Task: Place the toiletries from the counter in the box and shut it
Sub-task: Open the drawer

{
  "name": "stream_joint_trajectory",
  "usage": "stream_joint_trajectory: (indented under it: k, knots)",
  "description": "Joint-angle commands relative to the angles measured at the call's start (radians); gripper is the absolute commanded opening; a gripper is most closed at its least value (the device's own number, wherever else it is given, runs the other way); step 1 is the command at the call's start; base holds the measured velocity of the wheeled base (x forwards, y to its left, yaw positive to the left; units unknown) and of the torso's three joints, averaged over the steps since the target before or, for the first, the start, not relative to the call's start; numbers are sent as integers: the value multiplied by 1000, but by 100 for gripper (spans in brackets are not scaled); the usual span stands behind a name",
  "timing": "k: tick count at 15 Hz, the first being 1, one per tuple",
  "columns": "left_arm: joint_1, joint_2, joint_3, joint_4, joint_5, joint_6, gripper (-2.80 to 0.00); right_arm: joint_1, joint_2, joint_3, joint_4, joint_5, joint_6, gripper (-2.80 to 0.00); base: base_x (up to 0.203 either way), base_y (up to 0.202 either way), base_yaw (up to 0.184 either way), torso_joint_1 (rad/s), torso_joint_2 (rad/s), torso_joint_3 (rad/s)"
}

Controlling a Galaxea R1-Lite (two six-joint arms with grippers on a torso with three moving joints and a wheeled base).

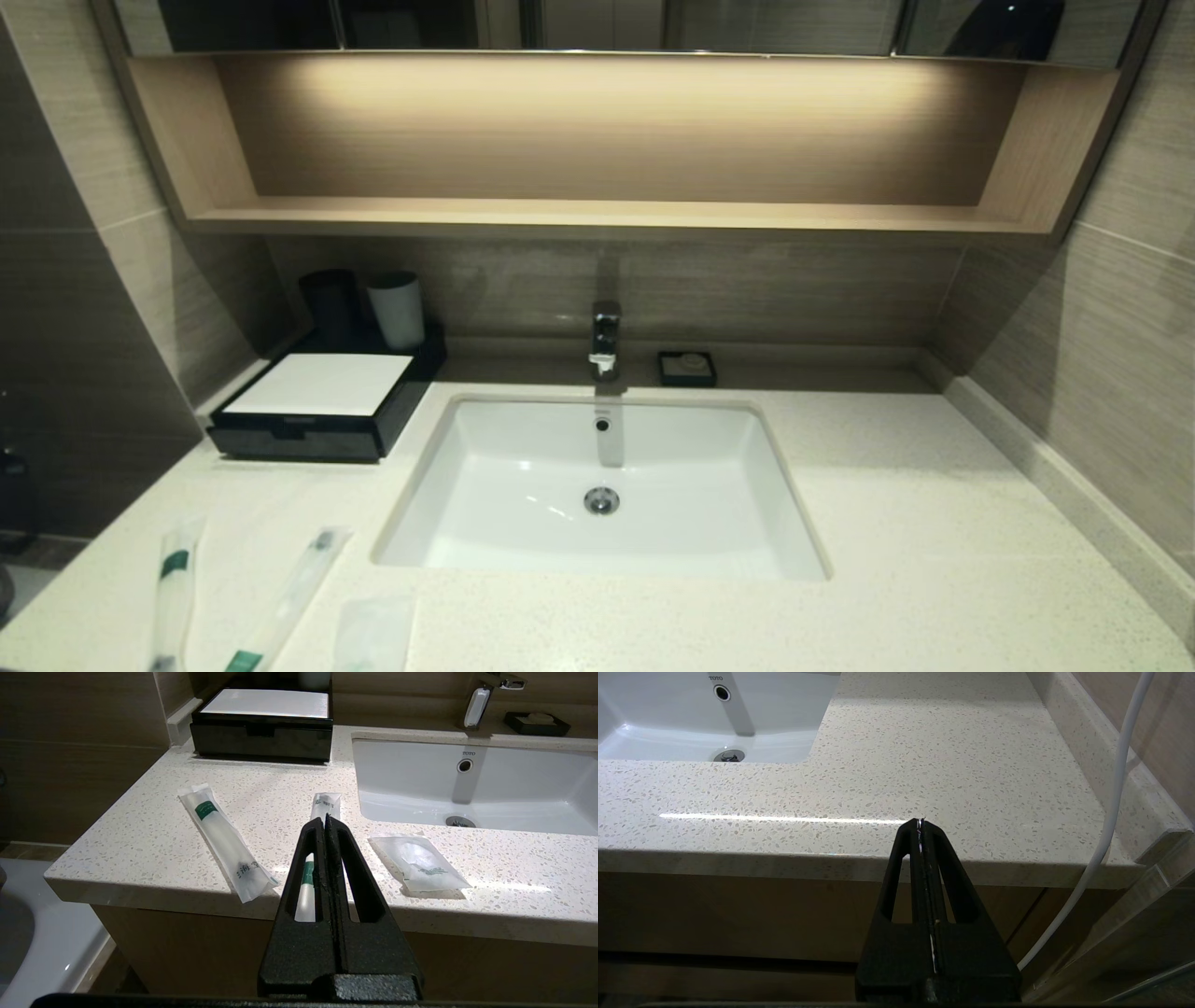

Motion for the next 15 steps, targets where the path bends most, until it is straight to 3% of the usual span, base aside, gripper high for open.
stream_joint_trajectory:
  k: [1,15]
  knots:
    - [0,1,2,0,1,0,-280,0,0,0,1,0,1,-280,0,0,0,0,0,0]
    - [0,0,0,4,-1,10,-280,0,0,0,1,0,1,-280,0,0,0,0,0,0]
